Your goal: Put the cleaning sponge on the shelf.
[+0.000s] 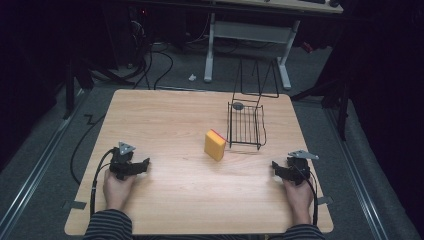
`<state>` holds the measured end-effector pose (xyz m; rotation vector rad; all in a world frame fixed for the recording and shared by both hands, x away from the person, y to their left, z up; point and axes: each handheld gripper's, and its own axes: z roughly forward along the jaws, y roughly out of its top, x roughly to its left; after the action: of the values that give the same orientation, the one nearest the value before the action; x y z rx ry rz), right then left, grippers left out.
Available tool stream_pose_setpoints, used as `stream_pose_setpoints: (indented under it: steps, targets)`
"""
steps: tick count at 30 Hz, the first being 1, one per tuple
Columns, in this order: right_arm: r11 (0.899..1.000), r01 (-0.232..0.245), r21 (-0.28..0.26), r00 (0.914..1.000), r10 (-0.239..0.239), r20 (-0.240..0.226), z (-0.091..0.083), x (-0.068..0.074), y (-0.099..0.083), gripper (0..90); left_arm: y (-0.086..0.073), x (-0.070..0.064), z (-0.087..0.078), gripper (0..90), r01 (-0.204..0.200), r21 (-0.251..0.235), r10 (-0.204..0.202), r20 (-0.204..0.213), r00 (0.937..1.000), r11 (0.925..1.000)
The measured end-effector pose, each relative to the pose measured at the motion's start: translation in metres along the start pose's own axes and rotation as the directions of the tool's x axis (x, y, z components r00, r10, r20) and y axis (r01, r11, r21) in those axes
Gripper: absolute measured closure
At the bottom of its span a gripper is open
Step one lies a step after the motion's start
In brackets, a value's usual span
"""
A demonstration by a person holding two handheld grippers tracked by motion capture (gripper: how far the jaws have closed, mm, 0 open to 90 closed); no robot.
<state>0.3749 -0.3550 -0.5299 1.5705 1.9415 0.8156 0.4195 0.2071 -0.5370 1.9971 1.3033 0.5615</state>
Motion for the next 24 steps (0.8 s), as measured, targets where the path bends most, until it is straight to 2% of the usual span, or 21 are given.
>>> stream_pose_setpoints:
  steps: [10, 24]
  targets:
    - [1.0, -0.008, 0.0, 1.0, 0.008, 0.004, -0.0005, -0.0008, -0.0002, 36.0, -0.0002, -0.0003, -0.0004, 25.6, -0.001, -0.004, 0.001, -0.002, 1.0, 1.0]
    - [1.0, 0.001, 0.002, 1.0, -0.001, 0.002, -0.0006, 0.0016, -0.0005, 31.0, -0.0005, -0.0008, -0.0007, 25.1, 0.002, -0.004, -0.002, -0.004, 1.0, 1.0]
